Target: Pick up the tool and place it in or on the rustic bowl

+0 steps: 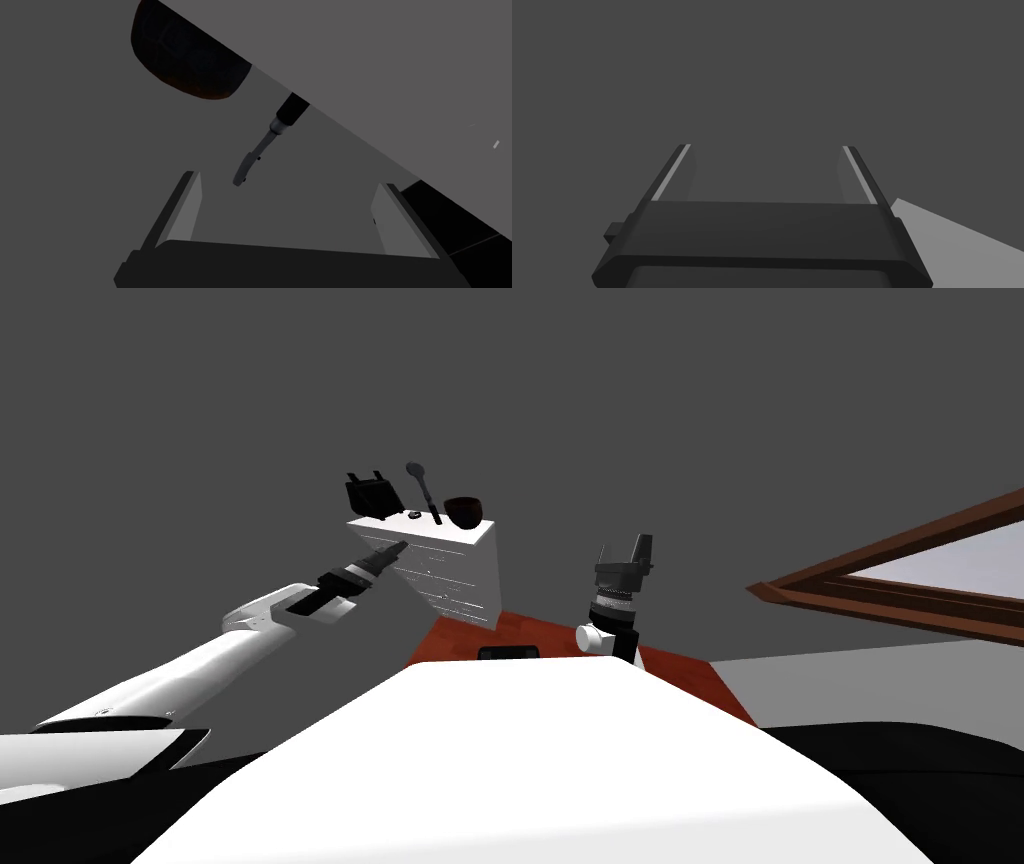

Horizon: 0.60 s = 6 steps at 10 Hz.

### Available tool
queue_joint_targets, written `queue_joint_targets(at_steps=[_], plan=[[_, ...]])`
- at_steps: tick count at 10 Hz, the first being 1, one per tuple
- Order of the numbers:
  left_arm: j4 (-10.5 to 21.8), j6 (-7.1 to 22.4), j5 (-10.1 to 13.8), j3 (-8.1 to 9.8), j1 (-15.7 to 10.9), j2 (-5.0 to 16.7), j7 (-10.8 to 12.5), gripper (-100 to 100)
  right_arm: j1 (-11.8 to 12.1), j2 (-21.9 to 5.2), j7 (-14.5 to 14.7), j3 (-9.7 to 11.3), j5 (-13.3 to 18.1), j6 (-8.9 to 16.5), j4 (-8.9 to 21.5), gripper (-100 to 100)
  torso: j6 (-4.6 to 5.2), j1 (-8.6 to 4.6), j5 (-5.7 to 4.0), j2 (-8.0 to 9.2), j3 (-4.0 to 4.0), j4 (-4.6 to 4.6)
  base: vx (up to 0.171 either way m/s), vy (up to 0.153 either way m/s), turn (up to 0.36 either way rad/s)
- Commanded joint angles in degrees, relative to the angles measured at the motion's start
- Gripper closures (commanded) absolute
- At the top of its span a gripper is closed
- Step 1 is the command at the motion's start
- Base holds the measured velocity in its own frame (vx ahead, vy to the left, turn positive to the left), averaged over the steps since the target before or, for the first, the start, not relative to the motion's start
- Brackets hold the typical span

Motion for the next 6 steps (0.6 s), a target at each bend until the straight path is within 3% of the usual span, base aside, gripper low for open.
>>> queue_joint_targets(at_steps=[1,3,4,5,6], plan=[[1.7,0.1,0.0,-0.48,-1.2,1.5,0.0,-100,0.0,0.0,0.0,0.0,0.0,0.0,0.0,0,0.0,0.0,0.0,0.0,0.0,0.0,0.005,-0.034,-0.073],[5.8,0.7,0.5,-1.05,-3.1,5.8,-0.5,-100,0.0,0.0,0.0,0.0,0.0,0.0,0.0,0,-0.01,0.03,0.0,-0.04,-0.02,-0.01,0.016,-0.055,-0.191],[5.8,0.7,0.5,-1.05,-3.1,6.3,-0.5,-100,0.0,0.0,0.0,0.0,0.0,0.0,0.0,0,0.02,-0.07,-0.01,-0.08,-0.05,-0.02,0.021,-0.048,-0.084],[7.7,1.1,0.7,-1.39,-3.9,8.5,-0.8,-100,0.0,0.0,0.0,0.0,0.0,0.0,0.0,0,-0.05,-0.02,0.0,-0.07,-0.04,-0.02,0.04,-0.047,-0.106],[7.7,1.1,0.7,-1.39,-3.9,8.5,-0.8,-100,0.0,0.0,0.0,0.0,0.0,0.0,0.0,0,-0.01,-0.01,0.0,-0.13,-0.07,-0.03,0.035,-0.035,-0.08]])
